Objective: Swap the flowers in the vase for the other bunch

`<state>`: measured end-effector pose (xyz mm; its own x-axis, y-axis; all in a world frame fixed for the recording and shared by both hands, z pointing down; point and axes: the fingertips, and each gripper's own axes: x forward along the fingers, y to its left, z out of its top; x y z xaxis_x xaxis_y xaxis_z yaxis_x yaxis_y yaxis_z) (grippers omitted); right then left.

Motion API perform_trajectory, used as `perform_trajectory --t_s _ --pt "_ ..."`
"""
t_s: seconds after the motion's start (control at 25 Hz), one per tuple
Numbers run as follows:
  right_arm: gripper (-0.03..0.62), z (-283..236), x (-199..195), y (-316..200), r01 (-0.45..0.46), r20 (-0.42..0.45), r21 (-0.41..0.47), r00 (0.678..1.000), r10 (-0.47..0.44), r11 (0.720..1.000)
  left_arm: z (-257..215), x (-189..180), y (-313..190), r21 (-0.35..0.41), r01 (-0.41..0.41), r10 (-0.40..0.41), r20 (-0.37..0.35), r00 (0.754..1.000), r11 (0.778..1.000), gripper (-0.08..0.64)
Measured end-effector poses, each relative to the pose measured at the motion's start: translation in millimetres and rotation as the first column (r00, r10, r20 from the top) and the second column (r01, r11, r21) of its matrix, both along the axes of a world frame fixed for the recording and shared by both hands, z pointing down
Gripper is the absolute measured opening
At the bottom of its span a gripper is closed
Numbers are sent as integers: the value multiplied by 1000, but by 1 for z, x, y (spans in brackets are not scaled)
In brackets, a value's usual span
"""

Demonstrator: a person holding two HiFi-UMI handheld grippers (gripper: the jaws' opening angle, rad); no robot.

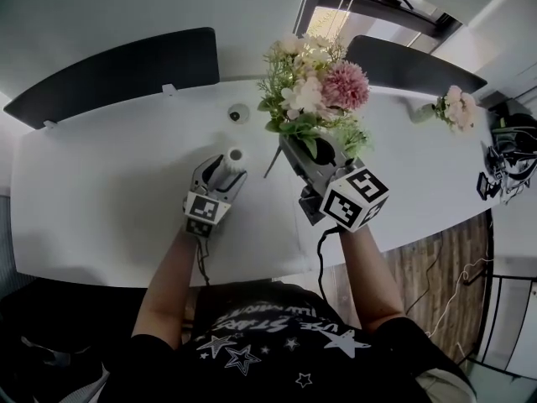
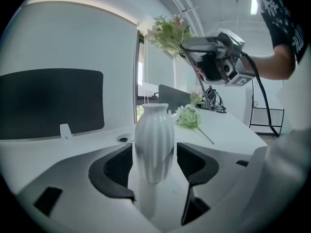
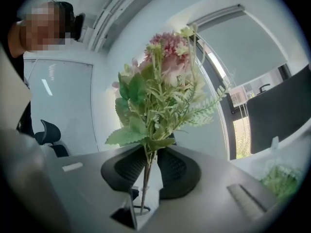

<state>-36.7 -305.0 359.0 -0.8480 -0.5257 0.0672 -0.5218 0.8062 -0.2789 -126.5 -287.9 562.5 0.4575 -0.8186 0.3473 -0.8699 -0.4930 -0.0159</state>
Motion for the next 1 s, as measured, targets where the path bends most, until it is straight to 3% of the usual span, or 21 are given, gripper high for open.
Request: perform_trajectory --t_s 0.2,0.32,0.56,0.8,1.0 --pt "72 22 7 -4 -52 -36 -61 998 50 997 -13 -22 0 17 37 -37 -5 999 999 273" --pt "72 43 17 -1 -68 -76 -100 995 61 993 -18 -20 9 14 42 -41 -63 997 999 273" --pt "72 83 46 18 -108 -138 -193 987 82 975 -44 -16 42 54 104 -99 -82 992 993 273" --pt "71 124 51 33 -105 -161 -312 985 56 944 -58 -13 69 63 167 -158 -129 979 984 272" --pt "71 152 49 50 -89 -186 -381 982 18 920 -58 -9 94 29 203 -196 -150 969 979 272"
